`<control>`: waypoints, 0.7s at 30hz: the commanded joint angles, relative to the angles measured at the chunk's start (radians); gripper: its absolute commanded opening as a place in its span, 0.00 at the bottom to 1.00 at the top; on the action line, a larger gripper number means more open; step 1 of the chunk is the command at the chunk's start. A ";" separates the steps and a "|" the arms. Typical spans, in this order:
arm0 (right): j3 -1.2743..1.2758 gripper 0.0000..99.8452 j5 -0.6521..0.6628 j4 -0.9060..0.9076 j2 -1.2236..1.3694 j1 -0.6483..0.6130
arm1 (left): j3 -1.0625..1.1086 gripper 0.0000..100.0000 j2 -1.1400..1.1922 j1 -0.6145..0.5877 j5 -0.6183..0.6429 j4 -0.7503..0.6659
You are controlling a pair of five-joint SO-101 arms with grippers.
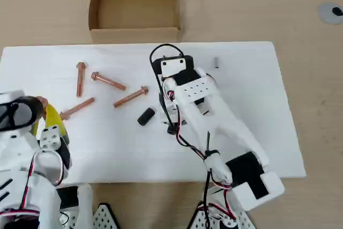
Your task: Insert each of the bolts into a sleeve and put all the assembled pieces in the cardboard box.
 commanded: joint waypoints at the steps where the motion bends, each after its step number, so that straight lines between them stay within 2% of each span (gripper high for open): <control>1: -0.056 0.08 -0.006 -0.002 0.010 -0.015 | 0.035 0.01 -0.021 0.011 0.002 -0.026; 16: -0.056 0.08 -0.008 -0.026 0.168 -0.016 | 0.064 0.01 -0.062 0.011 0.002 -0.020; 21: -0.048 0.08 -0.008 -0.023 0.176 -0.073 | 0.064 0.01 -0.059 0.011 0.002 -0.020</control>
